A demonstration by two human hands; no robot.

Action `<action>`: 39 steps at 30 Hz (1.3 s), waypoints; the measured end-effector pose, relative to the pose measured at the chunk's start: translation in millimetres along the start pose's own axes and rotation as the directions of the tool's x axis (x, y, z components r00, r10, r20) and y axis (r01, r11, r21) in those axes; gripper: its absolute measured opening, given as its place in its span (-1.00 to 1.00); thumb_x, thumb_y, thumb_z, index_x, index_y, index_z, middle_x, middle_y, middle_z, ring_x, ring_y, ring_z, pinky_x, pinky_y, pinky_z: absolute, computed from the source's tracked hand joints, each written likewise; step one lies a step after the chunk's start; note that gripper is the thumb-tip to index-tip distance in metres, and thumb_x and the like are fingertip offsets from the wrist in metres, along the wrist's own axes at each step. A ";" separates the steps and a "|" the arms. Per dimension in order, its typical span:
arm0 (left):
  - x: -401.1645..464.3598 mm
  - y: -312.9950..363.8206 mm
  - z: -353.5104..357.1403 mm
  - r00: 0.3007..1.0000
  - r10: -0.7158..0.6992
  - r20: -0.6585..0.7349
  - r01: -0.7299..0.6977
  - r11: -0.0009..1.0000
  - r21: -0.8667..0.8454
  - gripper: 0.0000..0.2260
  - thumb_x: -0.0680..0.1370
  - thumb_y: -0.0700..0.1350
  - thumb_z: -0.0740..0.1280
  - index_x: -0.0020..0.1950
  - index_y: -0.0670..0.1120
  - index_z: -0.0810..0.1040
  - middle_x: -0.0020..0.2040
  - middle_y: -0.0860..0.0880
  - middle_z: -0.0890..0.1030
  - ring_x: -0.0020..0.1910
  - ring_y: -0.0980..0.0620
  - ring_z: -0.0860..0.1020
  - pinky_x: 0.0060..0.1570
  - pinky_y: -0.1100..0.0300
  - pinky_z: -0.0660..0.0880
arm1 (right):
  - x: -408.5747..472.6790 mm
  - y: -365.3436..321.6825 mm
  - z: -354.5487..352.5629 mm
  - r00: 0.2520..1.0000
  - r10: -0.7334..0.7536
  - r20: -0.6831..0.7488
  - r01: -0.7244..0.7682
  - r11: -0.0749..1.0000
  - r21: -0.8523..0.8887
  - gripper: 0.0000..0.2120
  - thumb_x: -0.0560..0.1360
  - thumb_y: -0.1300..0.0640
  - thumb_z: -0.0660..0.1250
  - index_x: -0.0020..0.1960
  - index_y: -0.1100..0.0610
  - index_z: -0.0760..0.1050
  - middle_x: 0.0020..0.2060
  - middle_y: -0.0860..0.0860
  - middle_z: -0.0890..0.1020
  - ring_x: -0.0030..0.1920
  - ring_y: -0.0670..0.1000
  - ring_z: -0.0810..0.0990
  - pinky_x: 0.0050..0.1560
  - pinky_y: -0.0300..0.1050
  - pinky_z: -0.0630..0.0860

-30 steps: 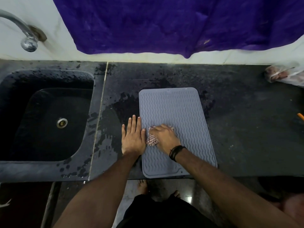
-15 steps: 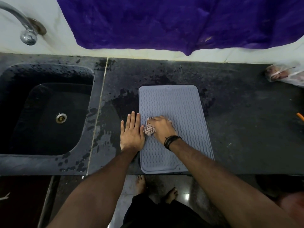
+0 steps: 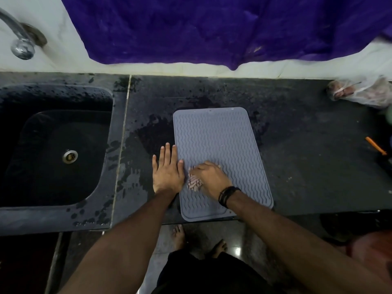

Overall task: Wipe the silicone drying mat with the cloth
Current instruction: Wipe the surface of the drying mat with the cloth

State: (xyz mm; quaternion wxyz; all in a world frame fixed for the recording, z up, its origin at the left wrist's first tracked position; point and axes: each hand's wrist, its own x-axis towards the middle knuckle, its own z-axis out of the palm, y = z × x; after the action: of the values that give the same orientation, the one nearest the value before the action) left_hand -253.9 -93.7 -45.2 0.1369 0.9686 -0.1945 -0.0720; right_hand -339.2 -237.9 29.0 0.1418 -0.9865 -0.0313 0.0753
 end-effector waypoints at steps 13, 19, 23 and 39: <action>1.1 -1.6 2.0 1.000 0.011 0.018 -0.010 1.000 -0.021 -0.44 0.68 0.11 -0.17 0.65 -0.06 -0.06 0.65 -0.07 -0.06 0.63 -0.03 -0.11 0.57 -0.11 -0.18 | -14.1 -14.0 10.9 0.996 0.088 -0.007 -0.088 0.996 0.014 -0.52 0.33 0.29 0.46 0.25 0.12 0.56 0.20 0.08 0.60 0.21 0.13 0.49 0.35 -0.02 0.32; -9.0 1.1 -2.9 0.999 0.004 0.035 -0.003 0.999 -0.042 -0.46 0.70 0.09 -0.10 0.65 -0.08 -0.05 0.65 -0.10 -0.06 0.63 -0.05 -0.11 0.57 -0.10 -0.20 | -32.8 -18.8 12.9 0.997 0.052 0.055 -0.052 0.999 -0.002 -0.48 0.35 0.28 0.45 0.30 0.10 0.52 0.23 0.06 0.56 0.25 0.11 0.45 0.36 -0.03 0.29; -46.5 5.3 1.0 1.000 0.007 0.009 -0.007 1.000 -0.011 -0.47 0.71 0.06 -0.08 0.65 -0.09 -0.05 0.65 -0.09 -0.06 0.63 -0.04 -0.10 0.58 -0.06 -0.21 | -27.4 -15.4 4.0 0.999 0.050 -0.023 -0.048 0.996 0.072 -0.58 0.36 0.28 0.43 0.21 0.13 0.56 0.14 0.09 0.60 0.19 0.12 0.49 0.26 -0.03 0.39; -77.8 7.9 8.3 0.999 -0.043 0.004 0.043 0.999 0.011 -0.48 0.71 0.08 -0.10 0.66 -0.04 -0.05 0.66 -0.04 -0.07 0.63 0.00 -0.13 0.58 -0.08 -0.18 | -82.1 -16.0 16.3 0.994 -0.107 0.038 0.108 0.994 -0.034 -0.51 0.38 0.29 0.41 0.30 0.09 0.51 0.22 0.04 0.55 0.24 0.10 0.42 0.37 0.02 0.32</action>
State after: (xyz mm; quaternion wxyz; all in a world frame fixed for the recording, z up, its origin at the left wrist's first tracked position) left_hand -329.4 -71.9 -44.0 0.1294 0.9732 -0.1744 -0.0760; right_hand -423.5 -224.9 29.6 0.1274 -0.9843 -0.0884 0.0846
